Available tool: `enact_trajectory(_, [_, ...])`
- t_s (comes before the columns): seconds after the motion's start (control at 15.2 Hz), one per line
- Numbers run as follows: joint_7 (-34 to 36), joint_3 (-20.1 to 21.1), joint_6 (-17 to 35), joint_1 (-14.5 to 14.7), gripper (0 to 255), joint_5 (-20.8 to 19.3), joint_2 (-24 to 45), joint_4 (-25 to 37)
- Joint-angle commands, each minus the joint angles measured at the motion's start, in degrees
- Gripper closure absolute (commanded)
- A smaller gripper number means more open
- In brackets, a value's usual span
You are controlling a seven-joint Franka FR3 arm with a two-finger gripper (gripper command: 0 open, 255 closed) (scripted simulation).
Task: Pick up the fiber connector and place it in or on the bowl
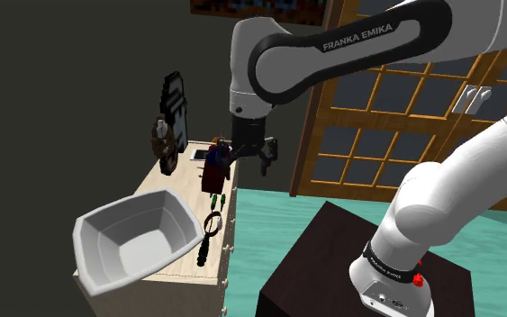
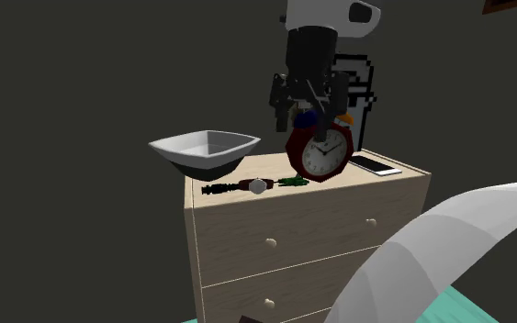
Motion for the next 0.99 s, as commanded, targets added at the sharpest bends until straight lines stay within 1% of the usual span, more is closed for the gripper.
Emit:
enact_trajectory(0.0, [4.4, 2.3, 3.2, -0.4, 0, -0.1, 4.3, 1.0])
enact_trajectory(0.2, [11.0, 5.3, 7.4, -1.2, 0, -1.4, 11.1, 3.4])
enact_trajectory(0.46, [20.0, 8.0, 12.1, -1.5, 0, -5.0, 20.6, 7.4])
enact_trajectory(0.92, [21.0, 8.5, 17.7, -1.1, 0, -6.3, 23.7, 4.6])
